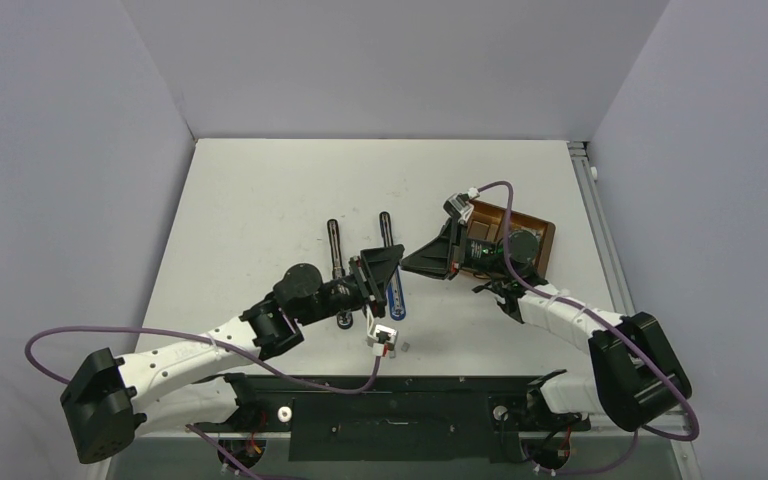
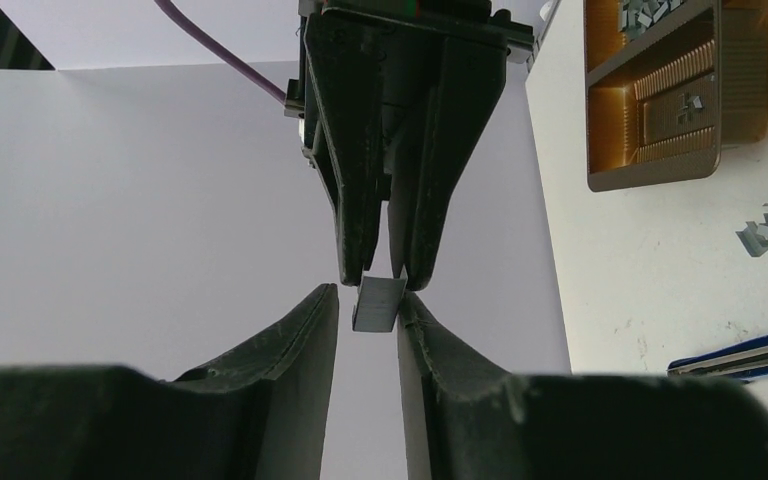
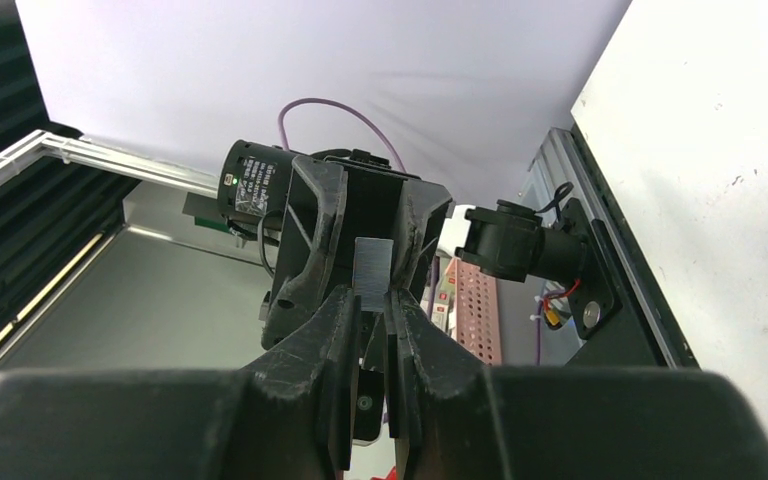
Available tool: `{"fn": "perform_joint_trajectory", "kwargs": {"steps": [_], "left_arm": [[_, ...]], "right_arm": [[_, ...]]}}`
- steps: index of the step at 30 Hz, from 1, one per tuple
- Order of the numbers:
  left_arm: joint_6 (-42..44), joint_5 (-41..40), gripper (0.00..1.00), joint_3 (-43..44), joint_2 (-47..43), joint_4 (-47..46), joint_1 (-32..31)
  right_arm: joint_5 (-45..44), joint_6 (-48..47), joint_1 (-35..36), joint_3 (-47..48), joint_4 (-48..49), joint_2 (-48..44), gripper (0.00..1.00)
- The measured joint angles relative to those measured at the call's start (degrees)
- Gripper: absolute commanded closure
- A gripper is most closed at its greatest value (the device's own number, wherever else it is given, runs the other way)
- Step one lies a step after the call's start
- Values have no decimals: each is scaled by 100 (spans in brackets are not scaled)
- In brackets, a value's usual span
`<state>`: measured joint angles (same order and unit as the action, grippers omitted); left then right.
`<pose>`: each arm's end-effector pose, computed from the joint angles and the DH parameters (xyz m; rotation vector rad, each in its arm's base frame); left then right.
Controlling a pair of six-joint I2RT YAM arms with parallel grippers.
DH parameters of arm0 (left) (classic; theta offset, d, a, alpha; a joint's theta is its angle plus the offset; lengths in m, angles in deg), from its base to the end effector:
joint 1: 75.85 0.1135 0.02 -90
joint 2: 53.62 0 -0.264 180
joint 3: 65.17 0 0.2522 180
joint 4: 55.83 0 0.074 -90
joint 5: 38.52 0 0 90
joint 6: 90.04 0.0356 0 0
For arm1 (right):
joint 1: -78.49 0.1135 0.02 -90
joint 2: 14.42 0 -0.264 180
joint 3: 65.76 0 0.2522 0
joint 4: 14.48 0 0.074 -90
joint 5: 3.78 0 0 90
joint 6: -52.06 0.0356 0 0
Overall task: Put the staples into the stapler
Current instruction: Pick up the staple from the center of the board, then place the staple at the center of the board.
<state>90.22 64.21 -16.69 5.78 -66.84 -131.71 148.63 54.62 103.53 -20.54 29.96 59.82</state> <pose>0.1293 -0.2047 0.2931 1.5502 0.2891 0.2972 0.2186 0.1370 0.2693 -0.1633 1.9690 2.2220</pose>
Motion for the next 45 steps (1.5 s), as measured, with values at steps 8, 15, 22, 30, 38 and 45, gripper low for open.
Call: {"fn": "perform_joint_trajectory", "kwargs": {"steps": [8,15,22,30,38,45], "left_arm": [[33,-31,95,0,-4,142,-70],[37,-50,99,2,-2,337,-90],[63,2,99,7,46,857,-122],[560,428,97,455,894,2011,-190],[1899,426,91,1762,2809,3591,-575],[2660,-463,90,3073,4269,5056,-940]], "right_arm": [[-63,267,2,-98,413,103,89],[-50,-286,-20,-72,-365,2,46],[-177,-2721,-551,739,-3847,-636,29],[-1207,-4680,-1364,1438,-6872,-1287,29],[-2133,-5176,-1425,1484,-8087,-1478,29],[-2299,-5248,-1600,1598,-8303,-1633,29]]}}
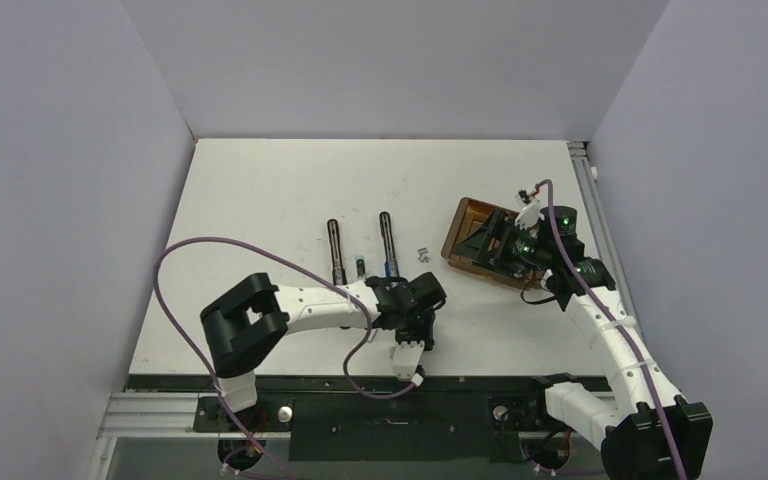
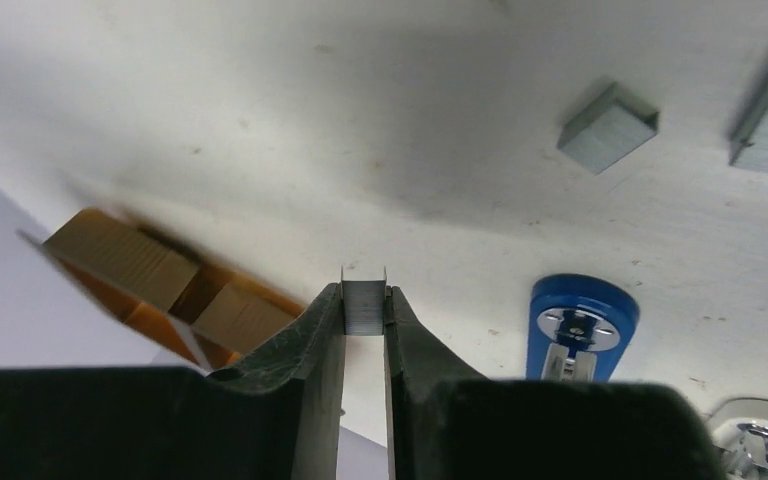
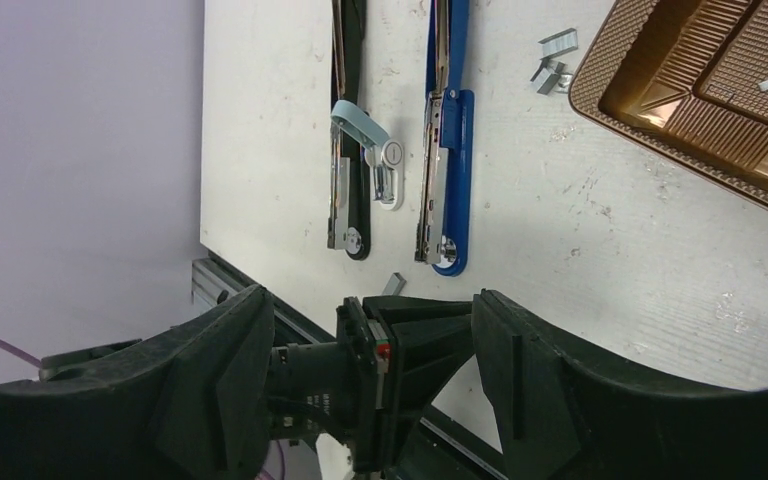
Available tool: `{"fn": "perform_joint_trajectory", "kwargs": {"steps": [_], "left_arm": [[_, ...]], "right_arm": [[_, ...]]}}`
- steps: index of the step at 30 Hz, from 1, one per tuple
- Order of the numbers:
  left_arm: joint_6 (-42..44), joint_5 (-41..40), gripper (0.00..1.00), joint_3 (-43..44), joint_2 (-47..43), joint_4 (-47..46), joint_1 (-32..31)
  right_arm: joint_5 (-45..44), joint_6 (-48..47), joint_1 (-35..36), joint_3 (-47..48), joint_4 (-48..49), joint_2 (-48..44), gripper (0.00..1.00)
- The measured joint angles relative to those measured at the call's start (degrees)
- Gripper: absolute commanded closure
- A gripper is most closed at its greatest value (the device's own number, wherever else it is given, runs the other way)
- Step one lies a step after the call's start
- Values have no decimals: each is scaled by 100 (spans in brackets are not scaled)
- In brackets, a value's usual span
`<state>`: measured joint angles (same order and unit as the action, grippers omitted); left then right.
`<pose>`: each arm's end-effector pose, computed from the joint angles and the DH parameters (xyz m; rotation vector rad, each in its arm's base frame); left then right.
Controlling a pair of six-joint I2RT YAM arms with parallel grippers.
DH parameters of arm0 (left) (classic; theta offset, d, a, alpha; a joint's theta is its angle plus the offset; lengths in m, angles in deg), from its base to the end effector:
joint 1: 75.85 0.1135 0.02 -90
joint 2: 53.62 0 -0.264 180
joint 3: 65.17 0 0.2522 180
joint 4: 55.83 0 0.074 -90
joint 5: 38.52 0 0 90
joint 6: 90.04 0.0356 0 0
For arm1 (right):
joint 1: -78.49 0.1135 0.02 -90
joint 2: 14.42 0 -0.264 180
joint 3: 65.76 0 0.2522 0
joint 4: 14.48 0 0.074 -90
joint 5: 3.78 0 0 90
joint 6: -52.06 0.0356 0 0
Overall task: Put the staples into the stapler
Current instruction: Place the staple at the center of the board.
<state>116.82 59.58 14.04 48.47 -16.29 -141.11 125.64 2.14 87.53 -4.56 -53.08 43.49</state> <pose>0.1454 -0.3274 0.1768 2.6446 -0.0949 0.1140 0.2081 0.0560 0.2930 0.2008 2.2845 1.2194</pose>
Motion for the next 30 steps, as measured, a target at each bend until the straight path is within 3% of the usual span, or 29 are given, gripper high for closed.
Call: {"fn": "perform_joint_trajectory", "kwargs": {"steps": [12,17,23,30], "left_arm": [[192,-1318,88,774,813,1659,-654],[197,-1416,86,831,885,1784,-719],[186,-1368,73,927,979,1788,-719],[149,-1231,67,1003,1036,1738,-717]], "right_arm": [[164,-2,-323,2,-105,-44,29],[286,0,-374,2,-103,-44,29],[369,4,-387,-11,-101,-50,29],[437,4,-452,-42,-105,-83,29]]}}
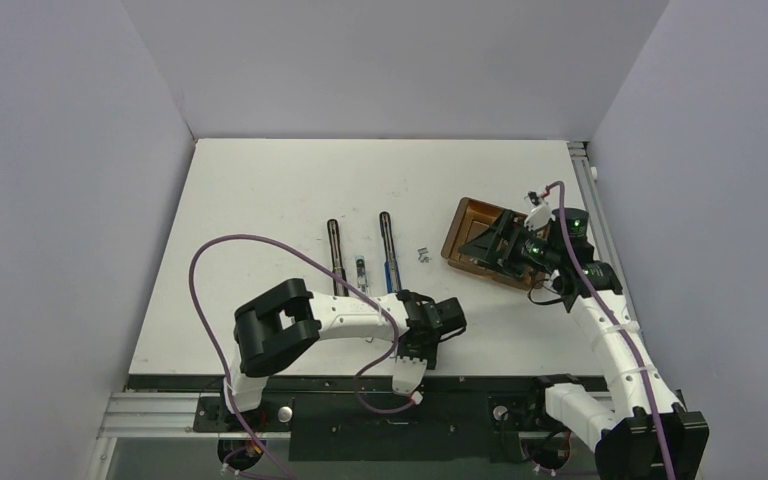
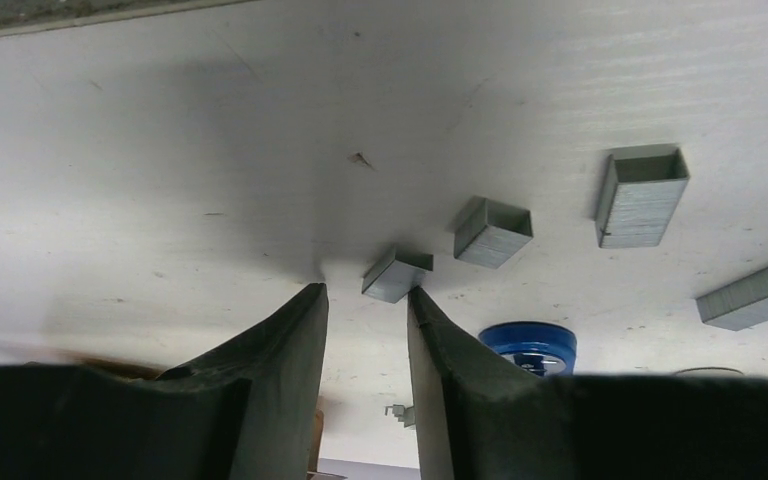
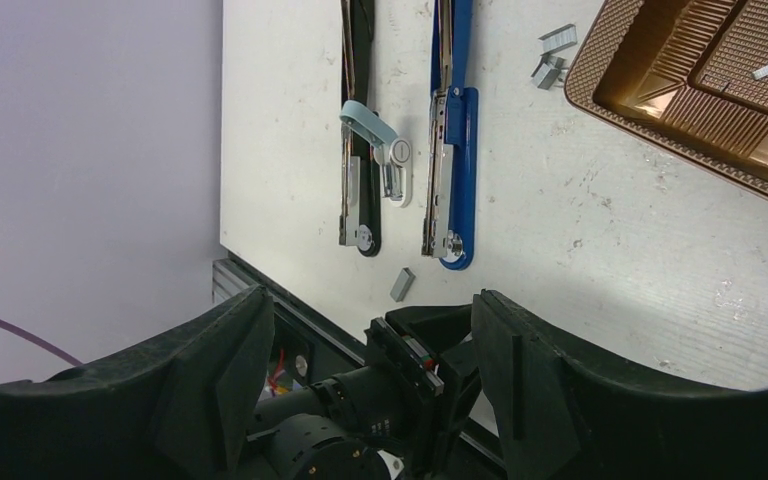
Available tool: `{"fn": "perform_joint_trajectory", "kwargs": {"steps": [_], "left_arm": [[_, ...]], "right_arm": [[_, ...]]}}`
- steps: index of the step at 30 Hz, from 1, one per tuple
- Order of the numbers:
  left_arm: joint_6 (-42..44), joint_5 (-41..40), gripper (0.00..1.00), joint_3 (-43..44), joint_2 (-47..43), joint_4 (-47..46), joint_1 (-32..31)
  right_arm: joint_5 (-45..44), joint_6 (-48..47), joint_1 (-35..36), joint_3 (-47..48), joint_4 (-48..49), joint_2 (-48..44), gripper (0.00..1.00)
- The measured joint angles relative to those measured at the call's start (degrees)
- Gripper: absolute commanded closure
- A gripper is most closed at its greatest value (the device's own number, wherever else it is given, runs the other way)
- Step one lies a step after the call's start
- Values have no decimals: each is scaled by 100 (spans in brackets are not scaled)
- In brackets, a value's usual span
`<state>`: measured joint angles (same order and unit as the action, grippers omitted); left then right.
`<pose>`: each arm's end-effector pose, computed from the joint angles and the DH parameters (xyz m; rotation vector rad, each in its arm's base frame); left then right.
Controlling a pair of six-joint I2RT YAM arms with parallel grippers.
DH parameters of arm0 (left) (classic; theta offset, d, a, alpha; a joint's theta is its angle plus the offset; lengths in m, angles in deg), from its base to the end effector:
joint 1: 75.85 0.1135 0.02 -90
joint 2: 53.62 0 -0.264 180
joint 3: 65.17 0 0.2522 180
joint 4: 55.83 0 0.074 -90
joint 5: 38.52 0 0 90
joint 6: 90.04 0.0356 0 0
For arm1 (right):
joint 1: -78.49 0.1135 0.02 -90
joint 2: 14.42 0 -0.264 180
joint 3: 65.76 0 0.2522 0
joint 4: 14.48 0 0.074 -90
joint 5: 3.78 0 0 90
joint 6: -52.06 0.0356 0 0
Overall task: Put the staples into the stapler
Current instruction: Place the staple at the center of the board.
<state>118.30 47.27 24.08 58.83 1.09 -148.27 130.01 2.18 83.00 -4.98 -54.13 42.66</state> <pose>0.1147 -0.3533 0.1503 2.9924 -0.2722 0.2030 0.2063 0.0410 0.2929 0.2471 2.2675 1.2635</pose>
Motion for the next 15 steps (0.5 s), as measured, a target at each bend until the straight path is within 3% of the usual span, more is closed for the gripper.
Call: {"fn": "perform_joint_trajectory", "kwargs": {"steps": [10,15], "left_arm": [[-278,-39,62,-2,-293,-122,173],[-1012,-260,60,-269,-1631,-417,581]], "right_arm": [[-55,0,-11,-46,-44,-170,29],[-450,-2,94,-50,-127,-157,29]]}}
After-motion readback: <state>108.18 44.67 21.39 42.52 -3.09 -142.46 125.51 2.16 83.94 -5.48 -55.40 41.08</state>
